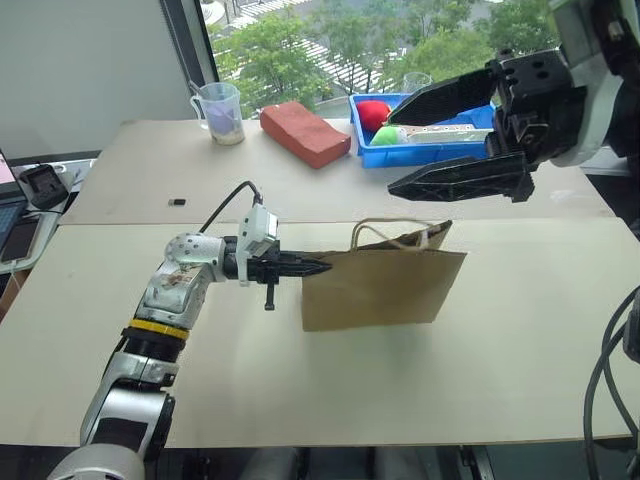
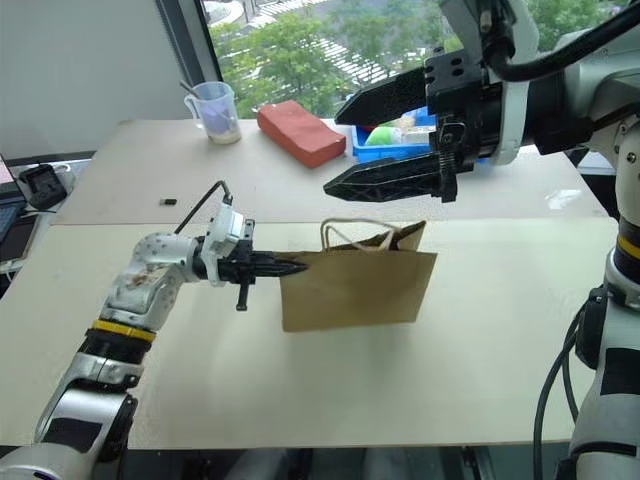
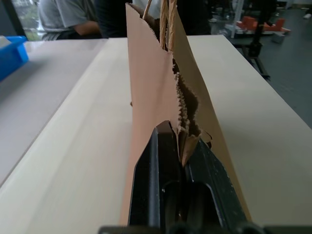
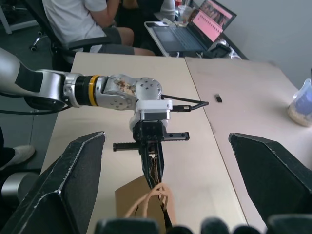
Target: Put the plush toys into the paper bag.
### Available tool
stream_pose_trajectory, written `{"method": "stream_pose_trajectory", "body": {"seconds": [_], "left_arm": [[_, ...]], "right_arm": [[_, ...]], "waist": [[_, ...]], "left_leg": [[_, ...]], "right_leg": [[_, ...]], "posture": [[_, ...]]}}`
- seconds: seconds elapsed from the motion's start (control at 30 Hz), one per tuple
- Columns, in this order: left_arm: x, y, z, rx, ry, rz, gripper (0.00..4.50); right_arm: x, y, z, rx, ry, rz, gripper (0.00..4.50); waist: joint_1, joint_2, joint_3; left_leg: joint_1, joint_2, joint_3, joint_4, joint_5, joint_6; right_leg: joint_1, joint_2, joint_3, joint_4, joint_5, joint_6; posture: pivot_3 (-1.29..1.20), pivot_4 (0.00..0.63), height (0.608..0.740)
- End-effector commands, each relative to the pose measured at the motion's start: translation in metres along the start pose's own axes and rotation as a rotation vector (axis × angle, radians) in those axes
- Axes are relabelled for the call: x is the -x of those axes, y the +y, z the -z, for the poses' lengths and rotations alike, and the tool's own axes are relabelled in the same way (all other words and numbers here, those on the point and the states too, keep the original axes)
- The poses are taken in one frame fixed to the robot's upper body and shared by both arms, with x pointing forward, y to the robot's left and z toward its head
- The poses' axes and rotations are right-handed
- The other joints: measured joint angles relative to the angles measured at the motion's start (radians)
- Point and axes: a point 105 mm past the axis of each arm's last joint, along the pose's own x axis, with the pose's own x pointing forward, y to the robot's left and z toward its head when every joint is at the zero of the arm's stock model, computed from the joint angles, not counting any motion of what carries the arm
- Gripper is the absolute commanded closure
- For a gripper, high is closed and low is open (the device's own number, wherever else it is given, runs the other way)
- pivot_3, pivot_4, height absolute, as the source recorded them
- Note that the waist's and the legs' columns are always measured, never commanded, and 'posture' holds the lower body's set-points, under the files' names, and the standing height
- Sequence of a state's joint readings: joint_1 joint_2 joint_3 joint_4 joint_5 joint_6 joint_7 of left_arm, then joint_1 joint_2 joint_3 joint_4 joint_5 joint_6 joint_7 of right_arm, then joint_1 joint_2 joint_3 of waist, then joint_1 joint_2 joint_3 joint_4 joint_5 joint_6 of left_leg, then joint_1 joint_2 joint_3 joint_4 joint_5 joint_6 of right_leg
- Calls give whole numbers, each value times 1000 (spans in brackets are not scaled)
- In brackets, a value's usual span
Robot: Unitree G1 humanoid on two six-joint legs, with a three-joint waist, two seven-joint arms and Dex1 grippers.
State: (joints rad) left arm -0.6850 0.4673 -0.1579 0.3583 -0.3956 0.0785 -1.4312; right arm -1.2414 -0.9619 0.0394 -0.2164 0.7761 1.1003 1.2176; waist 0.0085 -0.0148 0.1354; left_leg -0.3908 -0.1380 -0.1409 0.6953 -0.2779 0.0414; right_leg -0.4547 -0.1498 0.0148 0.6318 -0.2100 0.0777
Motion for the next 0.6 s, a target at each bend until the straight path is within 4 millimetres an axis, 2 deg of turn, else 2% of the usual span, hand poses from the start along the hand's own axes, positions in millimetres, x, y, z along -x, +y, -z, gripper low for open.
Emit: {"method": "stream_pose_trajectory", "body": {"seconds": [0.03, 0.27, 0.47, 0.57, 0.6], "left_arm": [[1, 4, -2, -71, 21, 70, 4433], [2, 16, -5, -96, 30, 66, 4433], [16, 7, -25, -80, 37, 50, 1602], [35, 1, -42, -93, 44, -47, 147], [40, 1, -46, -95, 48, -79, 35]], "right_arm": [[7, 4, -1, 7, 13, 1, 0], [7, 3, 8, 0, 35, 27, 0], [12, -2, 15, -8, 42, 66, 0], [27, -9, 35, -32, 90, 147, 0], [31, -9, 41, -34, 109, 166, 0]], "waist": [[0, 0, 0], [0, 0, 0], [-5, 0, 0], [-10, 0, 0], [-10, 0, 0]], "left_leg": [[0, 0, 0, 0, 0, 0], [-1, 0, 2, 0, -1, 2], [-1, 1, 2, 0, -1, 2], [-1, 1, 2, 0, -1, 2], [-2, 1, 2, 0, -1, 2]], "right_leg": [[0, 0, 0, 0, 0, 0], [-1, -1, 0, -1, 1, 1], [-2, -1, 0, 0, 1, 1], [-2, -1, 0, 2, 1, 1], [-2, 0, 0, 2, 1, 1]], "posture": [[0, 150, 740], [0, 150, 740], [0, 150, 740], [0, 150, 740], [0, 150, 740]]}}
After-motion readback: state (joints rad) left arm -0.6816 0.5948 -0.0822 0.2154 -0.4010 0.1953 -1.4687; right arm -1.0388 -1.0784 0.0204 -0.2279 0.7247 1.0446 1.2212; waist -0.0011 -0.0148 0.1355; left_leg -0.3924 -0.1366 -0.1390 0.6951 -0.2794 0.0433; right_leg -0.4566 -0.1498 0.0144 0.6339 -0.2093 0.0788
